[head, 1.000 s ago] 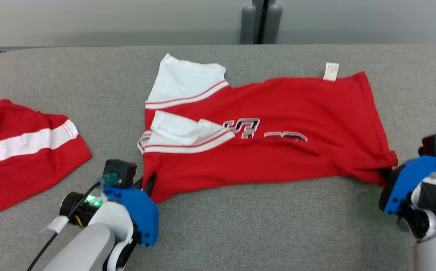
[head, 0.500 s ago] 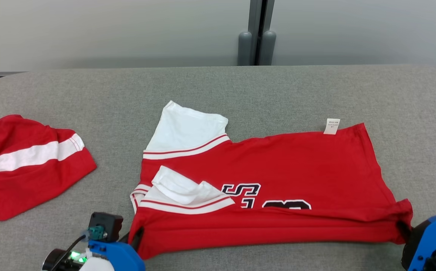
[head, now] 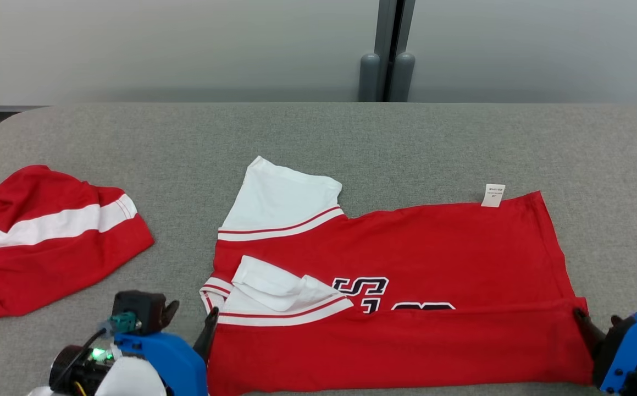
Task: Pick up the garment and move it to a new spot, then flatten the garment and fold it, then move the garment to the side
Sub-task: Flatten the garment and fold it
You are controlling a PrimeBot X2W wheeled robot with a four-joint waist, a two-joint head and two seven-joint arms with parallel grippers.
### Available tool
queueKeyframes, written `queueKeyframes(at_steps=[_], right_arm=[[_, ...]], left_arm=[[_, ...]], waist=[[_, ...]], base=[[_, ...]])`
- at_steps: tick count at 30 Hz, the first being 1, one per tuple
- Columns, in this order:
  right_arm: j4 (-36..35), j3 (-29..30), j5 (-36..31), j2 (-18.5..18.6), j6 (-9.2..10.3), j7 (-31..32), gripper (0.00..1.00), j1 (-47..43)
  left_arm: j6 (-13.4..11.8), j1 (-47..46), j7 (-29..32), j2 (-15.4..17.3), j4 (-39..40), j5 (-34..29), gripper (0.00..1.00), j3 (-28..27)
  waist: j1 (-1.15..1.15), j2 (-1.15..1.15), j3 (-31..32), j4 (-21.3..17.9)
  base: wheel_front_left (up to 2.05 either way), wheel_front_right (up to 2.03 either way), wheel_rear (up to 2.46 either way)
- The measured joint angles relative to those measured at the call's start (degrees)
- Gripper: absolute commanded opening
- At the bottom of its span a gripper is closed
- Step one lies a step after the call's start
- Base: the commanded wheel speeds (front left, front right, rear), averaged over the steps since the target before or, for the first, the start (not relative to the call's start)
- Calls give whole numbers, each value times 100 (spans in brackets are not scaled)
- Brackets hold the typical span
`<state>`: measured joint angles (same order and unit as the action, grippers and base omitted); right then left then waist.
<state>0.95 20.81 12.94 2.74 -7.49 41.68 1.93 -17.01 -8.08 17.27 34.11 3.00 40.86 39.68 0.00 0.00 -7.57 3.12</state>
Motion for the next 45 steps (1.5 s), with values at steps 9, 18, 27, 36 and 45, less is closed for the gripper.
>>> queueKeyframes(at_steps=[9,18,27,36,45], right_arm=[[-349,-695,-627,34,0,10,100,1024],[1099,-1627,-503,399,1,83,100,2783],[2377,-2263,-258,425,0,-110,100,4240],[2972,-2747,-119,521,0,-398,100,4966],[3170,-3011,46,603,0,-492,100,5200]], left_arm=[[703,-1387,290,0,-231,172,100,-237],[1972,-2916,1341,64,-1313,1136,100,-469],[2170,-3959,2102,339,-2104,1257,100,-546],[2108,-4364,2327,398,-2613,927,100,-363],[1971,-4430,2497,348,-2708,961,100,-331]], waist=[[0,0,-60,-159],[1,2,-559,-696],[1,2,-1309,-1181],[1,2,-1912,-1385],[-1,1,-2099,-1472]], base=[[0,0,0],[0,0,0],[0,0,0],[0,0,0],[0,0,0]])
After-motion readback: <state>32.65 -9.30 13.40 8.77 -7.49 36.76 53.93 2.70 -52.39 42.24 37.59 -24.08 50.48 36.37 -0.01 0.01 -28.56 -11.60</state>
